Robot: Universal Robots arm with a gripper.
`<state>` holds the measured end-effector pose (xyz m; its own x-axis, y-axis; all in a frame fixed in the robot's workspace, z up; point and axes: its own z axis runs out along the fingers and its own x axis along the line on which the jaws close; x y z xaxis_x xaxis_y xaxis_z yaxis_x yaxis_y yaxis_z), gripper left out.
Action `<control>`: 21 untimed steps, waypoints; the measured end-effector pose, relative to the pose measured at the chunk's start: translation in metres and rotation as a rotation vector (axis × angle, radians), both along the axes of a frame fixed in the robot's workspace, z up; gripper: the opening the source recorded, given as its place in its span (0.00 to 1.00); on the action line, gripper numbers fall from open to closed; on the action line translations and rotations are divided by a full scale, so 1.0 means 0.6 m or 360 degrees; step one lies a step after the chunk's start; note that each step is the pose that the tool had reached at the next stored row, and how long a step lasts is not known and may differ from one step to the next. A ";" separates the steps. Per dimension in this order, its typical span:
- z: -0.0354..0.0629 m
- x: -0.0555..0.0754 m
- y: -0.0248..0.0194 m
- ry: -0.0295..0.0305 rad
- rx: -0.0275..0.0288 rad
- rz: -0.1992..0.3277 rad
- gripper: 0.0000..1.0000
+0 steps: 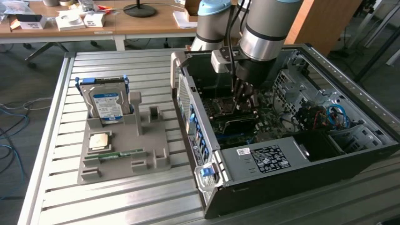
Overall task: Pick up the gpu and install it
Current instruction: 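Press down on the gpu until it lock into place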
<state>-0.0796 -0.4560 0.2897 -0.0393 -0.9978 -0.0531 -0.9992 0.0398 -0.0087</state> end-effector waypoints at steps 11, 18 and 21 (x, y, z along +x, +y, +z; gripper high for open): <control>-0.005 0.000 0.0000 0.00000 -0.00001 0.0000 0.10; -0.005 0.000 -0.0023 -0.00001 0.00002 0.0000 0.10; -0.005 0.000 -0.0029 -0.00002 0.00002 0.0000 0.10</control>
